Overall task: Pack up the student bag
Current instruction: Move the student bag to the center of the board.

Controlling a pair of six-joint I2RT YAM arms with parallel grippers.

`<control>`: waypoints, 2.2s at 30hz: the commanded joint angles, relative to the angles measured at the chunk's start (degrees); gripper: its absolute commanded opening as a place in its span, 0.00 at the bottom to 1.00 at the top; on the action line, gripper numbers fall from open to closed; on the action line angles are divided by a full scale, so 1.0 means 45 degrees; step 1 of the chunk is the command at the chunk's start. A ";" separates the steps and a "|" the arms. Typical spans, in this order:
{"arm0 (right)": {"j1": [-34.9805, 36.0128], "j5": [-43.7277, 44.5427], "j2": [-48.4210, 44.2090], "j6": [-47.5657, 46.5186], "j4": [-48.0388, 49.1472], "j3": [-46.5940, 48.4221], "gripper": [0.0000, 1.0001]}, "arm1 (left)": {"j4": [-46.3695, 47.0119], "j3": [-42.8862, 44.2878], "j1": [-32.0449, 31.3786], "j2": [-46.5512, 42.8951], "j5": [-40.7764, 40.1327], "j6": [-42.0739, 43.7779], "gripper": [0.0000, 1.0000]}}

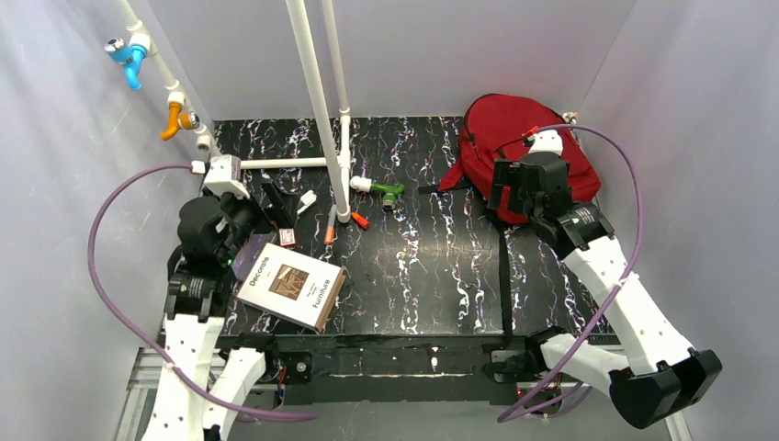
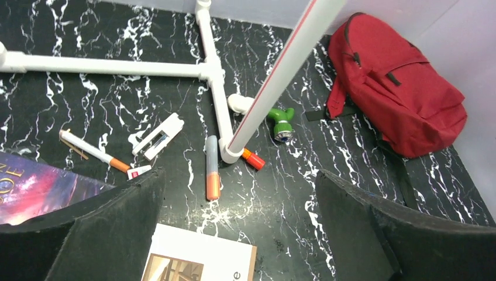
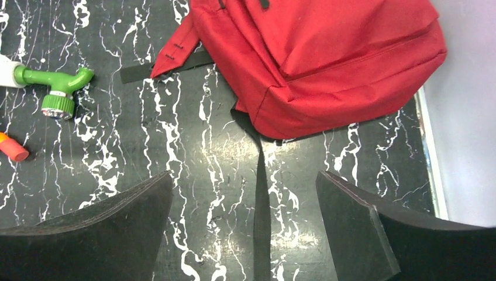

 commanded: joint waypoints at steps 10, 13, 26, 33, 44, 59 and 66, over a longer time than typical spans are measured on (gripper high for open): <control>-0.0003 0.0295 0.3954 0.0966 -0.0166 0.2244 1.00 | 0.1912 -0.0320 0.0058 -0.0873 -0.0764 -0.0152 0.99; -0.0003 0.0710 0.5645 0.1077 -0.0321 0.2997 1.00 | 0.2433 0.0113 -0.0280 -0.0188 -0.1585 0.0545 0.99; -0.0154 0.2179 1.2414 -0.0780 0.2676 0.8981 1.00 | 0.3193 -0.1377 -0.1018 0.0759 -0.1473 0.1391 0.99; -0.0568 0.2348 1.7108 -0.2093 0.4269 1.3786 1.00 | 0.3000 -0.1241 -0.1667 0.1434 -0.1123 0.1411 0.99; -0.0903 0.3387 1.9370 -0.4186 0.4987 1.4051 0.27 | 0.2748 -0.1059 -0.2215 0.1952 -0.1052 0.1546 0.99; 0.1597 -0.1901 0.5425 -0.0560 0.6666 -0.0868 0.06 | 0.2919 -0.1173 -0.2550 0.1613 -0.0517 0.0909 0.99; 0.1677 -0.3816 0.0540 0.0316 0.5436 -0.5183 0.11 | 0.2411 -0.1071 -0.2930 0.1850 0.2418 -0.2023 0.99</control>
